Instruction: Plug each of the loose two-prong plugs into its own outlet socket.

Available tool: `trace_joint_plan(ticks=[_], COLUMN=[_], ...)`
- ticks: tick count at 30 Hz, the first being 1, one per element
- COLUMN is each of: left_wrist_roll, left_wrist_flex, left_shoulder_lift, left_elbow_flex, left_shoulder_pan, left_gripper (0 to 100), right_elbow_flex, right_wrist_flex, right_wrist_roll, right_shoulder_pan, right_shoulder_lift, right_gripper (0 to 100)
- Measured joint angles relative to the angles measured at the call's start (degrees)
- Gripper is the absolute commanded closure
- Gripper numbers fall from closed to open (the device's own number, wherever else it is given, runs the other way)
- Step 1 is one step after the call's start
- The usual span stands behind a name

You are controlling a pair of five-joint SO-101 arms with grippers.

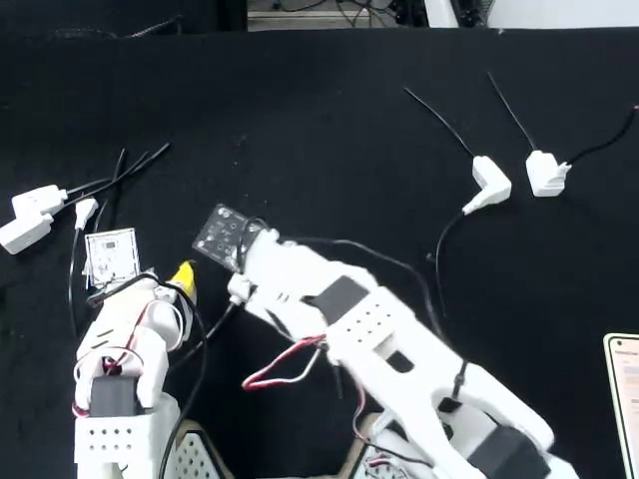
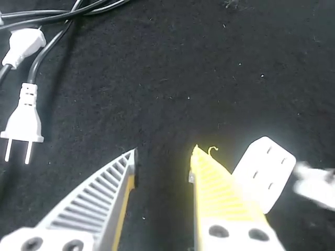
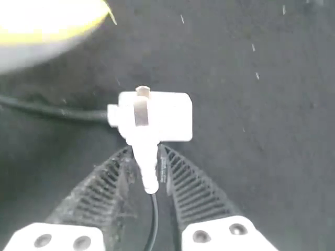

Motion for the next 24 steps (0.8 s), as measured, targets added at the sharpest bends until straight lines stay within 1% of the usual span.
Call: trace_joint_plan(ticks=[4, 8, 13, 16, 18, 20, 24], left_wrist_roll=[1.1, 5.0, 6.0, 5.8, 4.0, 2.3, 1.1], left_wrist_flex=[0.0, 0.0, 0.0, 0.0, 0.0, 0.0, 0.0], left_shoulder_lift=[0.0, 0.0, -0.1, -0.1, -0.1, -0.1, -0.4], left_elbow_flex=[-1.8, -3.6, -4.4, -4.4, -4.4, -4.1, -3.7], left_shoulder_pan=[0.0, -0.1, 0.7, 3.7, 5.0, 5.5, 5.7], left_gripper=[82, 82, 82, 82, 82, 82, 82], right_elbow_flex=[0.1, 0.1, 0.2, 0.2, 0.2, 0.2, 0.7], right_wrist_flex=[-4.5, -5.7, -5.9, -5.9, -5.9, -5.9, -4.8], right_wrist_roll=[-4.1, -5.1, -6.3, -6.9, -7.0, -7.0, -7.3], right_shoulder_pan=[-3.2, -5.6, -6.3, -6.4, -6.7, -6.8, -6.8], right_shoulder_lift=[3.3, 4.4, 4.7, 4.7, 4.7, 4.7, 1.7], right_gripper=[98.8, 98.8, 98.8, 98.8, 98.8, 98.8, 98.8])
